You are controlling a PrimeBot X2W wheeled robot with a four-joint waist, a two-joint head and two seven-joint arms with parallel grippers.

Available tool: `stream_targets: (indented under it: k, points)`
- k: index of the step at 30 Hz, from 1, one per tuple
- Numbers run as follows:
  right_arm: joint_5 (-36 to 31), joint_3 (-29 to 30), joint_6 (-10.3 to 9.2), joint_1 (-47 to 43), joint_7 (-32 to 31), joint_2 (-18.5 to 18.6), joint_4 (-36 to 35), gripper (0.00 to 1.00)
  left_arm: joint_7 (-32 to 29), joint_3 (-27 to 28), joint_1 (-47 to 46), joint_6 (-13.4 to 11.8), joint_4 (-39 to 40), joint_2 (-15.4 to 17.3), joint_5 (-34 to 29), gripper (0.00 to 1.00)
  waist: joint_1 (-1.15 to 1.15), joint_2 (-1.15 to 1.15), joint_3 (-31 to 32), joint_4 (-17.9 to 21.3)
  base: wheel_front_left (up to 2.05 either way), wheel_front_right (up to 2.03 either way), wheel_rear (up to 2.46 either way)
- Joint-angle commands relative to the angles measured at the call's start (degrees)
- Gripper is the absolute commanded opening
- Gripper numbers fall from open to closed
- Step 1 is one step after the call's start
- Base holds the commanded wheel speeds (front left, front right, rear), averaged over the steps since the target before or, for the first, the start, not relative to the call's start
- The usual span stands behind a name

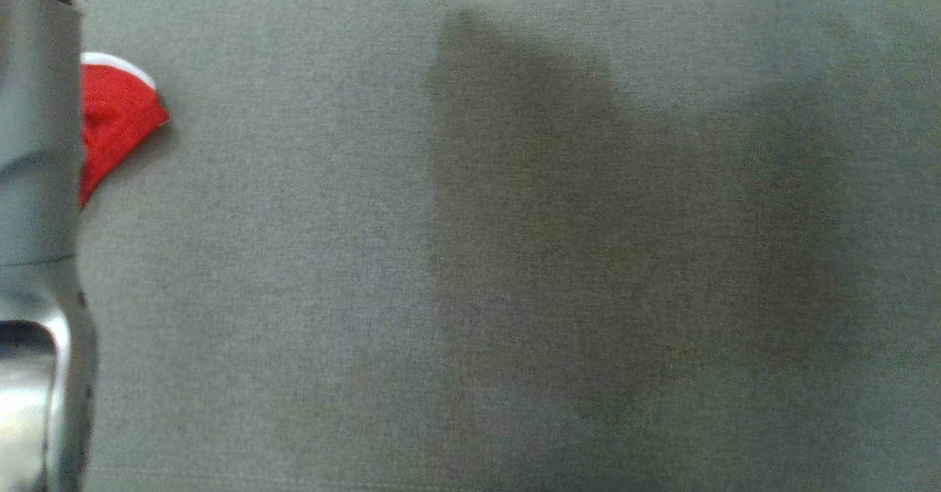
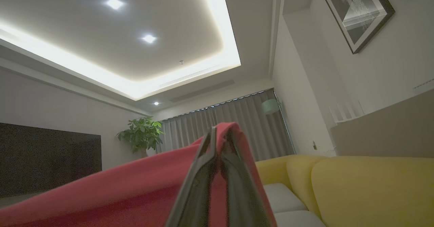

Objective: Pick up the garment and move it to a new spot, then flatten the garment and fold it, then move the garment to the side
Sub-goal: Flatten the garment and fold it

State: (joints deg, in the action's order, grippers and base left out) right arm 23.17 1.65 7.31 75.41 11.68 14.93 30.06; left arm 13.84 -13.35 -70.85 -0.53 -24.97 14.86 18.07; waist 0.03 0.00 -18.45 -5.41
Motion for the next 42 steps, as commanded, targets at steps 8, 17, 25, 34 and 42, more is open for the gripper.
stream_targets:
  k: [8,17,25,34,42]
  points:
    - [6.56,-1.79,0.18,-13.75,0.32,1.98,5.43,0.0,1.11,2.64,13.88,0.93,-2.98,-2.55,3.02,0.0,-0.03,0.0,2.91,-0.65,0.0,0.0,0.0]
    - [19.31,-8.33,0.18,-47.84,-5.82,0.56,2.9,0.0,1.15,6.06,49.29,3.27,-4.83,-11.49,5.73,0.0,-0.03,0.0,9.28,1.2,0.0,0.0,0.0]
    - [24.92,-9.61,0.18,-66.7,-5.4,-2.05,-1.89,0.0,1.15,4.42,67.59,4.04,-3.39,-11.96,6.98,0.0,-0.03,0.0,14.67,2.62,0.0,0.0,0.0]
    - [26.3,-9.4,0.18,-77.83,-6.14,-3.74,-6.34,0.0,1.16,6.66,76.77,3.99,0.18,-11.97,6.76,0.0,-0.03,0.0,18.11,3.07,0.0,0.0,0.0]
    - [27.02,-7.6,0.18,-73.19,-7.91,-5.6,-10.34,0.0,1.16,6.76,69.05,5.53,6.57,-11.98,4.44,0.0,-0.03,0.0,14.99,2.73,0.0,0.0,0.0]
